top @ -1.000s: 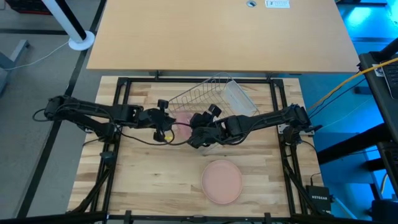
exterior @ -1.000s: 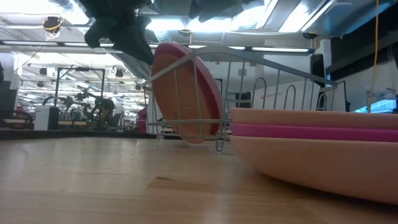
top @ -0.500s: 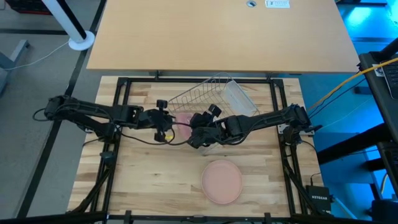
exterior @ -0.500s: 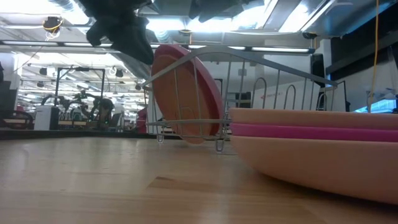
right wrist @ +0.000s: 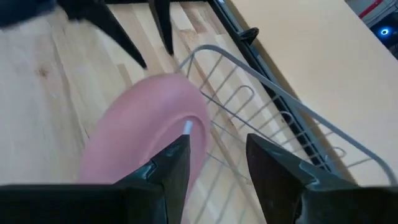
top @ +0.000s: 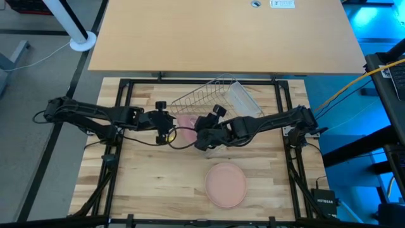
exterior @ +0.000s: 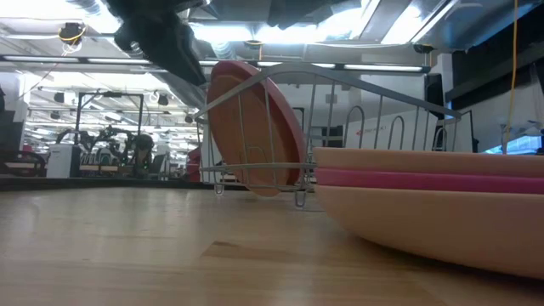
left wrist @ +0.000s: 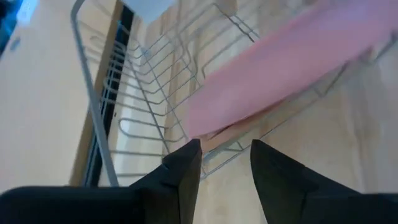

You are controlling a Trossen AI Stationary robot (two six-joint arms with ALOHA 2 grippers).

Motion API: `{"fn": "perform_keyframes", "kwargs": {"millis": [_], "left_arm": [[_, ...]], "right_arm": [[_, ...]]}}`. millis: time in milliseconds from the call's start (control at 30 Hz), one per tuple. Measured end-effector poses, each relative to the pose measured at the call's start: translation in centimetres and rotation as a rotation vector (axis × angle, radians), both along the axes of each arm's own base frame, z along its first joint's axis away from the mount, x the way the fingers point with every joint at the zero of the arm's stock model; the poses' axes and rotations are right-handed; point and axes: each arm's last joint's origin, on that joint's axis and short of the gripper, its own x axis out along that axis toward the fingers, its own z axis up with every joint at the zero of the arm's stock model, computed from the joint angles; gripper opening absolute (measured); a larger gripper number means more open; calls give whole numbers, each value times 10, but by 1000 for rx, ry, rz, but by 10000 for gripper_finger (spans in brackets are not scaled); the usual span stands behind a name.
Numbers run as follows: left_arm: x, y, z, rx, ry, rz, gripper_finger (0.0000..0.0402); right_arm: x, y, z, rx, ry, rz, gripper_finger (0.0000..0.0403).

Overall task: Sort dishes
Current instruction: Put the light brown plate into the dish rack

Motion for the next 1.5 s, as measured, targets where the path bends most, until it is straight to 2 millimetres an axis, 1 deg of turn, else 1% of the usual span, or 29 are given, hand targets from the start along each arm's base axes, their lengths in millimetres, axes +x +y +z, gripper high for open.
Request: {"fn": "perform_keyframes", "kwargs": {"millis": [100, 200, 267, 367, 500, 600, 700, 767, 967, 1133, 1267, 1367, 1433, 1500], "left_arm": [[-8, -3, 13, -76, -53, 60, 131], [-13, -10, 25, -171, -140, 71, 131], [-14, -16, 32, -282, -213, 53, 131], [-12, -28, 39, -495, -305, 20, 131], [-5, -47, 41, -707, -356, 14, 131], [2, -64, 34, -808, -341, 37, 131], [12, -81, 21, -895, -310, 88, 131], [20, -94, 11, -941, -299, 128, 131], [54, -129, -30, -1048, -311, 209, 131], [81, -154, -70, -1147, -351, 241, 131], [96, -166, -103, -1194, -383, 292, 131], [101, -169, -125, -1212, -377, 349, 131], [103, -169, -136, -1221, -367, 384, 131], [104, -169, -142, -1221, -361, 412, 131]], "right_arm": [[-14, -3, 12, -3, 16, 1, 161], [-30, -7, 27, -16, 17, 0, 161], [-42, -10, 38, -34, 19, 6, 161], [-63, -16, 55, -63, 24, 8, 161], [-90, -22, 70, -68, 65, 13, 161], [-112, -26, 75, -55, 153, 35, 161], [-131, -29, 75, -6, 277, 75, 161], [-139, -29, 74, 40, 331, 97, 161], [-144, -24, 74, 189, 390, 268, 161], [-145, -22, 73, 226, 437, 404, 161], [-145, -20, 73, 231, 463, 487, 161], [-145, -20, 73, 220, 478, 533, 161], [-145, -20, 73, 209, 485, 552, 161], [-145, -20, 73, 203, 489, 562, 161]]}}
